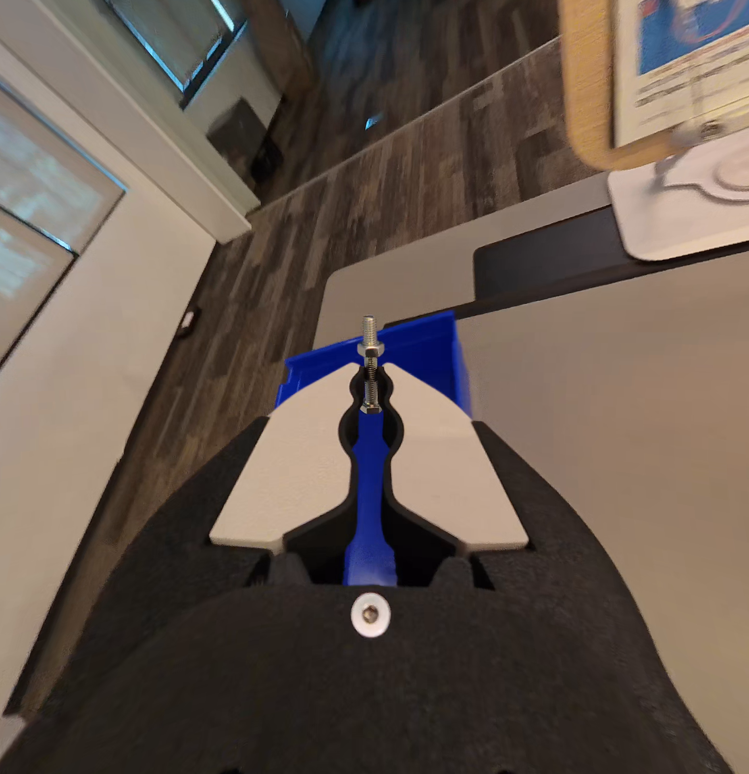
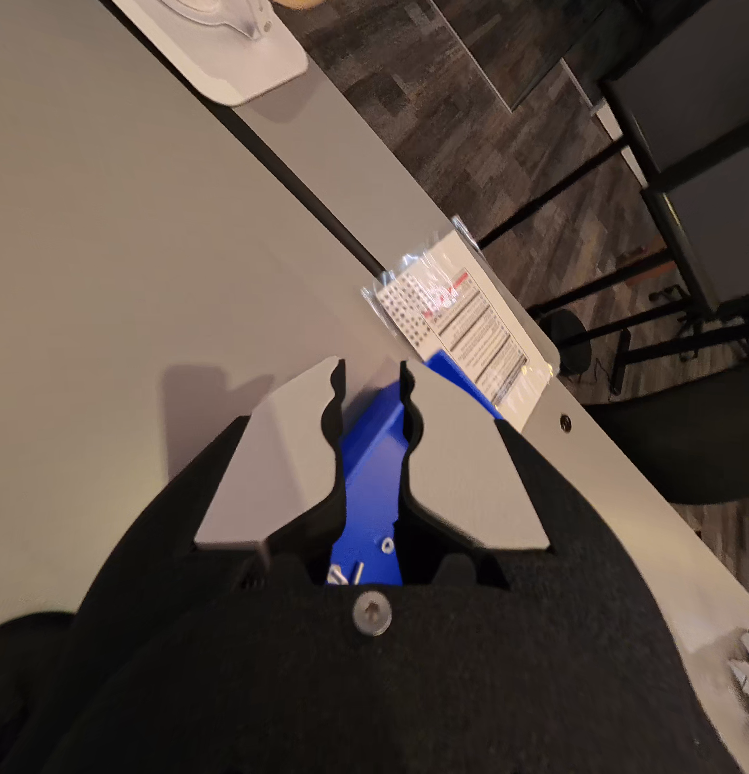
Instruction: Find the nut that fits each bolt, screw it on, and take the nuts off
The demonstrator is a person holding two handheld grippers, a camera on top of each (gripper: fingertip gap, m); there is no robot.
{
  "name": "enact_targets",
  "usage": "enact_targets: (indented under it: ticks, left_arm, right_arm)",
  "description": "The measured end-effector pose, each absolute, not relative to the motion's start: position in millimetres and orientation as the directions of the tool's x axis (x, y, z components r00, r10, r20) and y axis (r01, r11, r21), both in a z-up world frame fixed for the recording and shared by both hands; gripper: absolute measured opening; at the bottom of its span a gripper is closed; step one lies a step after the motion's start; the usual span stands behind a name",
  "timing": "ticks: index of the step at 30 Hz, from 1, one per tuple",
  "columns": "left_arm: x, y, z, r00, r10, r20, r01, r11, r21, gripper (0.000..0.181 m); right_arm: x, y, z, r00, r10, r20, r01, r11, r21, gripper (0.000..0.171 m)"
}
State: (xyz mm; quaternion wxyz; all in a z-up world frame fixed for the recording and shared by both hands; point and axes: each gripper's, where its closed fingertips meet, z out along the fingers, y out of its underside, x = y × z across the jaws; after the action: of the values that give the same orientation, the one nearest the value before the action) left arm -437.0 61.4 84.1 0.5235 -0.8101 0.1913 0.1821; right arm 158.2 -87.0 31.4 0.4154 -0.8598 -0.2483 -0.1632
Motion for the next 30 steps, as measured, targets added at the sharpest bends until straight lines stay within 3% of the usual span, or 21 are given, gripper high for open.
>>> enact_targets:
  ticks: [6,14,23,30]
  left_arm:
    - [-359.6,48.7,79.3,0.786,-0.212,-0.581,-0.619,-0.244,-0.747,0.005]
    - [-301.8,35.3,58.2,0.718,-0.343,-0.605,-0.681,-0.168,-0.713,0.005]
    - [-192.9,-17.3,23.5,0.588,-0.741,-0.325,-0.525,-0.043,-0.85,0.005]
    - [-143.4,-60.1,6.1,0.42,-0.872,-0.253,-0.468,0.03,-0.883,0.005]
  right_arm:
    - [65.0,-56.6,22.4,0.729,0.42,0.541,0.684,-0.405,-0.607,0.023]
    - [-24.8,-50.8,-6.8,0.564,0.539,0.625,0.823,-0.312,-0.474,0.023]
    - [-37.6,-40.5,1.0,0.685,0.394,0.613,0.728,-0.354,-0.587,0.022]
    - [-42.4,-43.1,6.1,0.688,0.379,0.619,0.726,-0.338,-0.6,0.022]
